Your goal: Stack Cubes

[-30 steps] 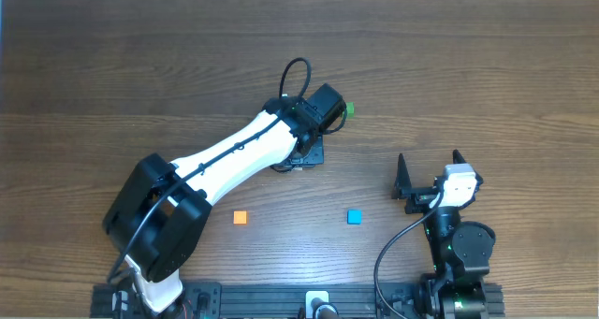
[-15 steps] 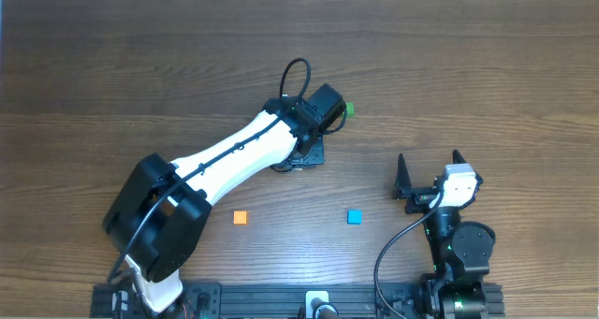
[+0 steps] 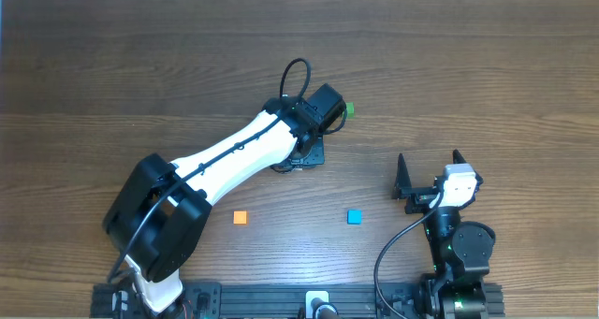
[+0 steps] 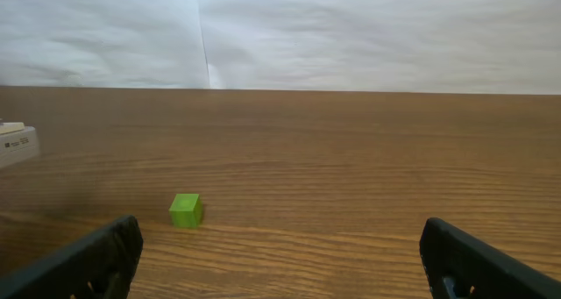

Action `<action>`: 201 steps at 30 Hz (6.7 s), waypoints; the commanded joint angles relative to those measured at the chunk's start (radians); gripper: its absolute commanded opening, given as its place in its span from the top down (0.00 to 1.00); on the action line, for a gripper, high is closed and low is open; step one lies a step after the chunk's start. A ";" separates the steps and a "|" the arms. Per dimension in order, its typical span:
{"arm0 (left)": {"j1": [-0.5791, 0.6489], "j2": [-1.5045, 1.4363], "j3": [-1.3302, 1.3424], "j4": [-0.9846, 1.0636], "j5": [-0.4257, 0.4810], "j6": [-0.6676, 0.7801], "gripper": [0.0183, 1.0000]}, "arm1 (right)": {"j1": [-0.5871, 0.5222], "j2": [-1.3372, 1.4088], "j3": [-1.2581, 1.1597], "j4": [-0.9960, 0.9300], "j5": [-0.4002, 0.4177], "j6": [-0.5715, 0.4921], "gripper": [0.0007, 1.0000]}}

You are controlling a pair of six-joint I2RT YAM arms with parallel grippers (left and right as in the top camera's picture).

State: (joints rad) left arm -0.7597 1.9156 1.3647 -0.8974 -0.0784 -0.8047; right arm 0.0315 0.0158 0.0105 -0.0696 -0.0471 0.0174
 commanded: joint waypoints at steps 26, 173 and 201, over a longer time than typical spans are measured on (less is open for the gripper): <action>0.005 0.035 -0.006 -0.004 0.006 0.011 0.94 | -0.006 -0.005 -0.005 -0.002 -0.012 -0.004 0.01; 0.004 -0.104 -0.005 -0.048 -0.023 -0.014 0.96 | -0.006 -0.005 -0.005 -0.002 -0.012 -0.004 0.01; -0.016 -0.061 -0.005 0.001 -0.020 -0.011 0.94 | -0.006 -0.005 -0.005 -0.002 -0.012 -0.004 0.01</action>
State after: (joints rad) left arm -0.7731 1.8301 1.3392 -0.8993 -0.1013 -0.8268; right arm 0.0315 0.0158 0.0105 -0.0696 -0.0471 0.0177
